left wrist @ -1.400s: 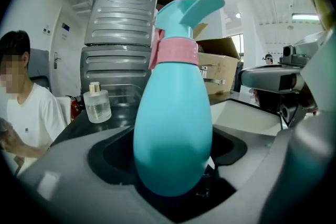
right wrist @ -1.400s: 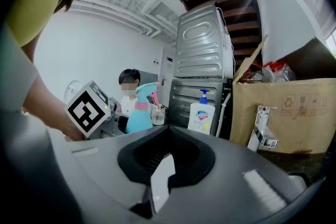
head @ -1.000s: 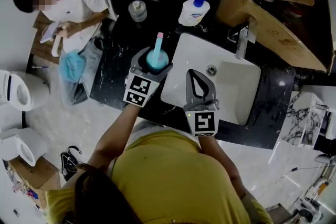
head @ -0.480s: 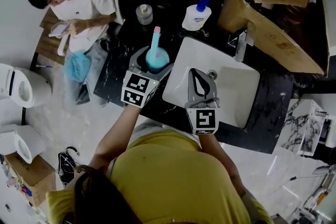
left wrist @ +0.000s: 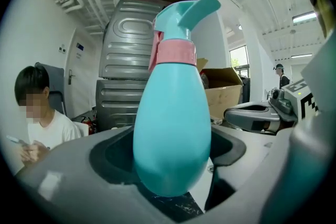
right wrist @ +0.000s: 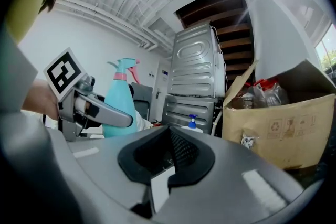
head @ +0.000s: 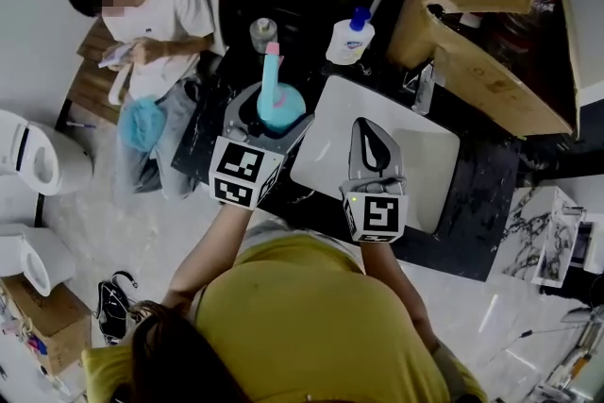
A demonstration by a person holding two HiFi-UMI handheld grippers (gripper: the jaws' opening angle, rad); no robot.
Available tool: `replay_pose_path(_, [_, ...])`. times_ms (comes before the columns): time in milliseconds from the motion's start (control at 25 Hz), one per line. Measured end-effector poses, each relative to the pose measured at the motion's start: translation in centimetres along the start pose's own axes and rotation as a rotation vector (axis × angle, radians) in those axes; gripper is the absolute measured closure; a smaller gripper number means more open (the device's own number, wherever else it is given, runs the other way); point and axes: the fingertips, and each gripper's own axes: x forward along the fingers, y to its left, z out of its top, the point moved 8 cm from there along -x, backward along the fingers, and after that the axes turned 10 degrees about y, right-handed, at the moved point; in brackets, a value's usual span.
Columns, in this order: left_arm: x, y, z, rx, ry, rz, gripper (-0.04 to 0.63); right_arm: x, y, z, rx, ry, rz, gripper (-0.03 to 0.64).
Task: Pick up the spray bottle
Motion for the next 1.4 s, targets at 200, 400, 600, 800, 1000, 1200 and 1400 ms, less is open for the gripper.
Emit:
replay_pose_path(200, [-2.0,-0.6,0.8,0.021,-0.020,0.023,0.192,-1.7,-0.6,1.9,0.013,-0.042,-0.026,0.617])
replay_pose_path(400, [-3.2,-1.1,1.1,0.034,-0.023,0.030,0.192,-3.0,-0.7,2.5,0.027,-0.054,-0.032,0.617])
replay_pose_path(600, [-3.7,-1.4,1.1,0.036,-0.027,0.030,0.192,-3.6,-0.5,2.3,0.010,-0.029,-0.045,0.617])
replay_pose_path(800, [-3.7,-1.5,1.0,0.036,-0.034,0.022,0.192,-3.8,-0.5,1.8,0.017,-0.020,-0.043,0.617])
replay_pose_path(1000, [-3.8,-1.9,1.0,0.042,-0.036,0.014,0.190,-4.0,-0.5,1.6,0.013,-0.018,-0.045,0.617])
replay_pose_path(1200, [-3.8,-2.2,1.0,0.046,-0.040,0.011,0.190,-4.3,-0.5,1.2,0.020,-0.006,-0.040,0.617])
replay_pose_path(1400, [-4.0,-2.5,1.0,0.045,-0.036,0.004,0.190,-4.6,-0.5,1.2,0.021,-0.004,-0.041,0.617])
